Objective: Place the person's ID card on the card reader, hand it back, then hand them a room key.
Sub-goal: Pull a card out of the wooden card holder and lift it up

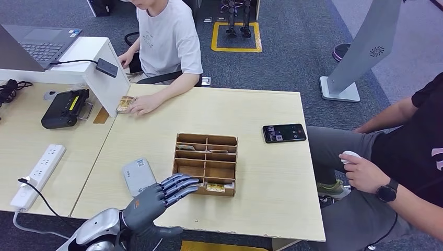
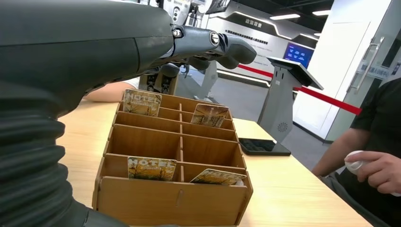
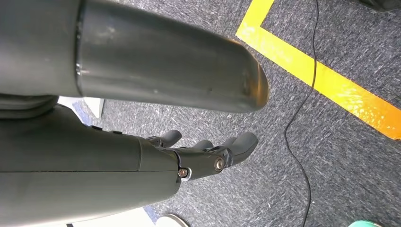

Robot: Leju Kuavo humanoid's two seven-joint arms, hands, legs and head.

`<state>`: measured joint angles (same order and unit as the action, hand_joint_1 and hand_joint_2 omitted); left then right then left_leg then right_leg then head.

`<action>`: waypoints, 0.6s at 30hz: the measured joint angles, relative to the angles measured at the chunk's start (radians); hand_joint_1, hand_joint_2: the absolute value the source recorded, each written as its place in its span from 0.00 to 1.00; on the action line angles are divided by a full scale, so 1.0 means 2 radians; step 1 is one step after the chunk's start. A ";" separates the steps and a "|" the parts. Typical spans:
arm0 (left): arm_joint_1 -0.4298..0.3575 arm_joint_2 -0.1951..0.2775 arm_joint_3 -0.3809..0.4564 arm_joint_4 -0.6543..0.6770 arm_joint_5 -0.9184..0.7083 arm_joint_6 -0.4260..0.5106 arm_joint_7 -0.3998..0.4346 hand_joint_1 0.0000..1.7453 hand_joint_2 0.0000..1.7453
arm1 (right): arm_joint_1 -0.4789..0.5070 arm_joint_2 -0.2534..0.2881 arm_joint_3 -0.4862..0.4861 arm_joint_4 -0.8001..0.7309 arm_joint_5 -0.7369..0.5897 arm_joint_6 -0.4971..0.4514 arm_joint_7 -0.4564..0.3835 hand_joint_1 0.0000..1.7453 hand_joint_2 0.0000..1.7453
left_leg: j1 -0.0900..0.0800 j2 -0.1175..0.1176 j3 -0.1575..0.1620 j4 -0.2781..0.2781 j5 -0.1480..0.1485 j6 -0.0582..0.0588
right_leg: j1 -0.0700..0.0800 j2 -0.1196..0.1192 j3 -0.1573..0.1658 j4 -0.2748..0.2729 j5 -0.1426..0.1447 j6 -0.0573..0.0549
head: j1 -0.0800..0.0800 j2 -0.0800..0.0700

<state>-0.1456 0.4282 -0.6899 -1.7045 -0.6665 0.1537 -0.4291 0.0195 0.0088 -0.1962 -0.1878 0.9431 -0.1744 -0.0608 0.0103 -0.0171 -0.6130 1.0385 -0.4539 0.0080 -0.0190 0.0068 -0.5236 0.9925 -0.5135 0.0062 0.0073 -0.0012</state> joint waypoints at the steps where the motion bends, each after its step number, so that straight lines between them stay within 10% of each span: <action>1: 0.000 0.000 -0.001 0.001 -0.008 0.002 0.006 0.00 1.00 | 0.000 0.000 0.000 0.000 0.000 0.000 0.000 0.00 0.00 | 0.000 0.000 0.000 0.000 0.000 0.000 | 0.000 0.000 0.000 0.000 0.000 0.000 | 0.000 0.000; 13: -0.014 -0.041 -0.004 0.126 -0.193 0.147 0.165 0.00 1.00 | -0.004 0.000 0.010 -0.001 0.005 0.010 0.013 0.00 0.00 | 0.000 0.000 0.000 0.000 0.000 0.000 | 0.000 0.000 0.000 0.000 0.000 0.000 | 0.000 0.000; 18: -0.019 -0.059 -0.004 0.168 -0.201 0.160 0.171 0.00 1.00 | -0.004 0.000 0.013 -0.003 0.005 0.014 0.016 0.00 0.00 | 0.000 0.000 0.000 0.000 0.000 0.000 | 0.000 0.000 0.000 0.000 0.000 0.000 | 0.000 0.000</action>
<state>-0.1830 0.3103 -0.6978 -1.3690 -1.0683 0.4741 -0.0867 0.0111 0.0092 -0.1711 -0.1937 0.9528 -0.1463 -0.0297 0.0102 -0.0171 -0.6129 1.0389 -0.4539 0.0081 -0.0191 0.0068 -0.5236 0.9925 -0.5133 0.0062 0.0073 -0.0015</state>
